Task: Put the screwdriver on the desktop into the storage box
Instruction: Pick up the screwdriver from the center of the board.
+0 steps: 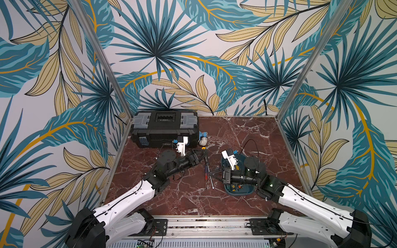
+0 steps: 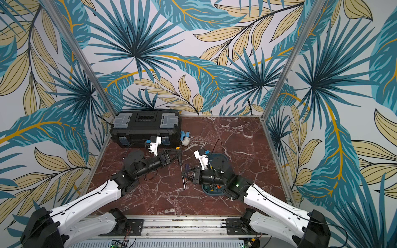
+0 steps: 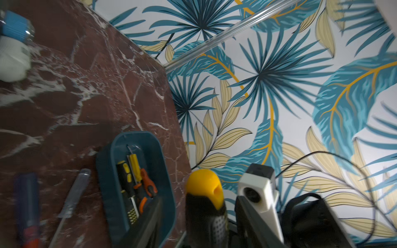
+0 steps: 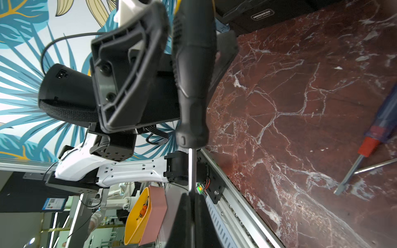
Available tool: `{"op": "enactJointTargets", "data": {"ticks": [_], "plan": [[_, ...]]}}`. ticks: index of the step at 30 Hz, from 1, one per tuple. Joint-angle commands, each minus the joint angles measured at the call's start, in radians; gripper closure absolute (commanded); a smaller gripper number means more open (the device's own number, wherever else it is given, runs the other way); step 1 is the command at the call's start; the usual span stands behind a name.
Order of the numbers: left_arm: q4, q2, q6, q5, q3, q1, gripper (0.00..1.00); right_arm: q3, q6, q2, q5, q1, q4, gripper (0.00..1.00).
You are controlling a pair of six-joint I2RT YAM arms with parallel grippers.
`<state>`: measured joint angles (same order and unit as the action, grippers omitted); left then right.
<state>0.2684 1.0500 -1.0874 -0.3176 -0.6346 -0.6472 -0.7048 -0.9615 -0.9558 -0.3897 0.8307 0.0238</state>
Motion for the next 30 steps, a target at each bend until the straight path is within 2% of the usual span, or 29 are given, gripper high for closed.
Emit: {"op": "enactJointTargets", "data": {"ticks": [1, 3, 6, 11, 18, 23, 30], "plan": [[-0.236, -0.018, 0.151, 0.095, -0.092, -0.011, 0.33, -0.087, 0.121, -0.007, 0.130, 0.014, 0.259, 1.00], [-0.379, -0.002, 0.222, 0.160, -0.159, -0.035, 0.33, -0.157, 0.189, -0.029, 0.236, 0.026, 0.433, 1.00], [-0.461, 0.027, 0.280, 0.210, -0.216, -0.077, 0.31, -0.226, 0.246, -0.059, 0.333, 0.039, 0.569, 1.00], [-0.394, 0.071, 0.264, 0.185, -0.223, -0.107, 0.23, -0.275, 0.269, -0.103, 0.378, 0.069, 0.612, 1.00], [-0.361, 0.168, 0.246, 0.110, -0.268, -0.114, 0.23, -0.313, 0.280, -0.162, 0.450, 0.144, 0.616, 1.00], [-0.350, 0.204, 0.221, 0.081, -0.270, -0.114, 0.32, -0.327, 0.279, -0.186, 0.459, 0.166, 0.606, 1.00], [-0.351, 0.221, 0.193, 0.072, -0.277, -0.112, 0.59, -0.344, 0.274, -0.230, 0.468, 0.188, 0.603, 1.00]]}}
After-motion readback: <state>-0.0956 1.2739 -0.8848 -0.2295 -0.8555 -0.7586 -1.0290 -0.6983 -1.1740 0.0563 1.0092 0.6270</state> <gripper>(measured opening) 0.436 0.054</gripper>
